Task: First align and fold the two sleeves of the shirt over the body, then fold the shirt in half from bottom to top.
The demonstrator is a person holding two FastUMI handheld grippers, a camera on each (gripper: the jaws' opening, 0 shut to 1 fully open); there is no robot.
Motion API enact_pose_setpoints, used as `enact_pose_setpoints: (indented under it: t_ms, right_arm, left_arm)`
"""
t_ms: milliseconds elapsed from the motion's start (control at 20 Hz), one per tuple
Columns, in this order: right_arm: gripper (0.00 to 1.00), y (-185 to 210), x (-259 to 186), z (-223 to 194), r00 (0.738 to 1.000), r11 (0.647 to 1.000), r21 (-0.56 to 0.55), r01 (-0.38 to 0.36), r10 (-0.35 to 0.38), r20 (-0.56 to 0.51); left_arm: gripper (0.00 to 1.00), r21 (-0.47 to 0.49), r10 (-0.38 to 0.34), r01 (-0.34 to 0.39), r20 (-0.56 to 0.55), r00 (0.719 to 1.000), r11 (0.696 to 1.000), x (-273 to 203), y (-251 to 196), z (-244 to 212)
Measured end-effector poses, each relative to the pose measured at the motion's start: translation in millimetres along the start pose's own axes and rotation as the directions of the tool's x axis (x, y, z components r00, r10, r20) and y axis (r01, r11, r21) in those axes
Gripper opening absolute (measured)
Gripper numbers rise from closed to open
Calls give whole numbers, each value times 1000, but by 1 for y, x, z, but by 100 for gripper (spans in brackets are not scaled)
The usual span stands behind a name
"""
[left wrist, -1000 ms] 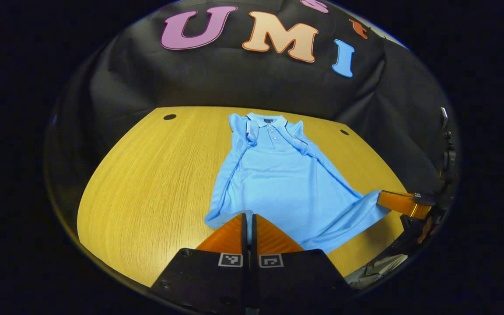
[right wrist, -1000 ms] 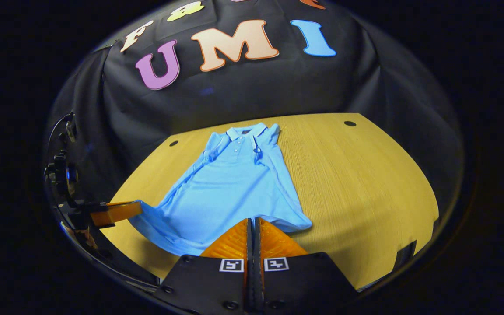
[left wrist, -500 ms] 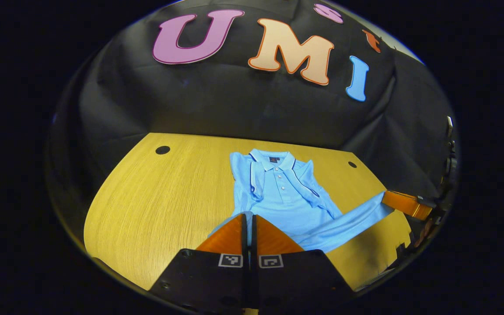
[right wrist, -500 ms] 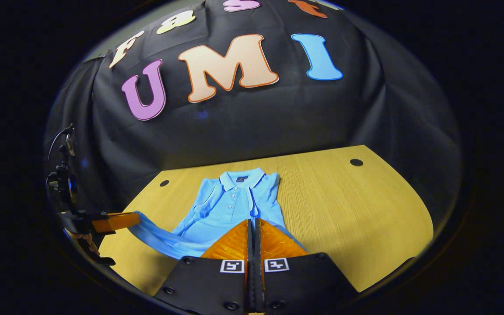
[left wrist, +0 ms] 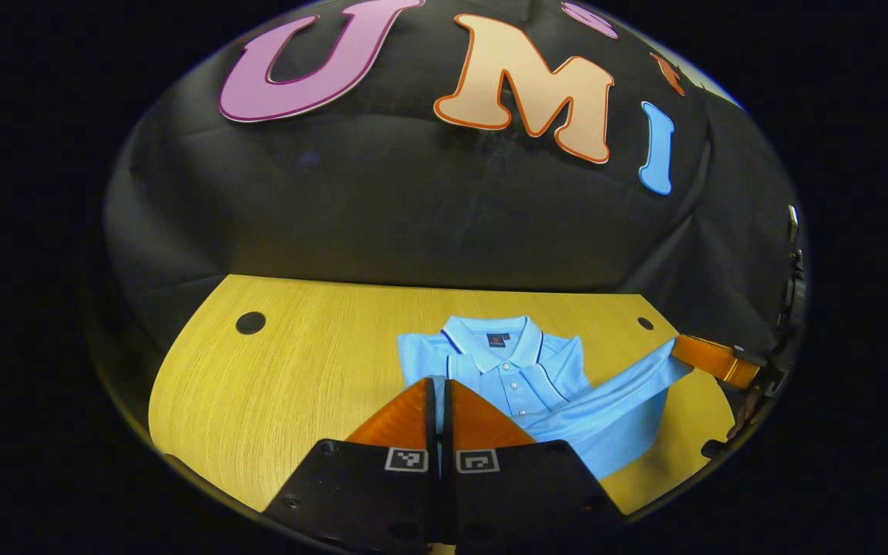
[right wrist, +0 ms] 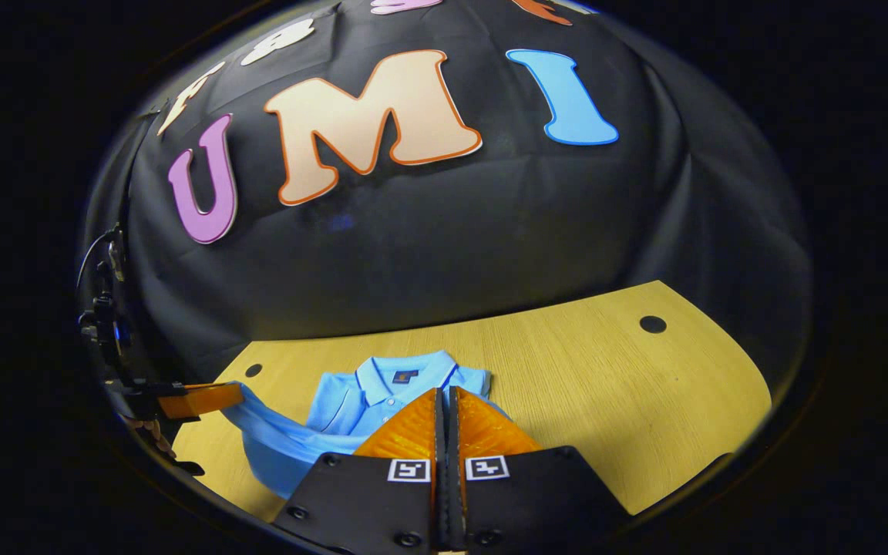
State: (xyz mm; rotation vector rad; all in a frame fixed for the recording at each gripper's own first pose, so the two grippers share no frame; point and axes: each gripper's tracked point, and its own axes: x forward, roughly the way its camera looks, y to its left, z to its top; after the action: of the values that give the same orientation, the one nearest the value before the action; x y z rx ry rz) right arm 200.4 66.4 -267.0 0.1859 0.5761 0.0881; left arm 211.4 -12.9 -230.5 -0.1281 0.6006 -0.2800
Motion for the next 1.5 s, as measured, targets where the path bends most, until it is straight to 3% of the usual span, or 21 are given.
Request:
enact_pose_setpoints:
  t_ms: [300,500,600,700,750,800,850,1050,1100,1150,1500]
  right_arm:
    - [2,-27,83,-22,994,995,37,90,-87,-60]
    - [2,-37,100,-46,987,991,59,120,-113,-117]
    - [48,-32,90,-38,992,994,19,104,-103,-76]
    - [94,-24,67,-17,996,996,-32,88,-88,0]
    - [99,-20,54,-11,996,995,-57,81,-80,32]
    - [92,-16,41,-7,996,994,-74,75,-71,60]
    - [97,-9,24,-2,995,995,-84,60,-53,84]
    - [97,2,-40,8,989,991,-130,32,-13,146]
    - [92,7,-56,8,988,991,-134,22,-1,151]
    - [97,10,-72,9,987,991,-136,11,11,159]
    - [97,25,-162,19,971,986,-166,-23,62,233]
  left_arm:
    - [0,1,18,-18,-29,999,1000,79,20,-8]
    - [0,5,12,-12,-64,998,1000,102,28,-28]
    - [3,-37,-2,0,-55,998,999,96,26,-27]
    - [64,-53,10,-10,-14,1000,999,79,24,-20]
    - [94,-35,33,-33,15,999,999,68,25,-17]
    - [100,-15,60,-59,50,997,998,52,26,-9]
    - [95,-1,70,-71,82,994,998,37,22,-3]
    - [96,12,70,-73,149,986,997,-20,-2,8]
    - [96,11,69,-72,167,984,997,-37,-10,11]
    - [96,9,66,-69,187,980,998,-51,-15,15]
    - [95,41,59,-74,290,955,996,-147,-49,22]
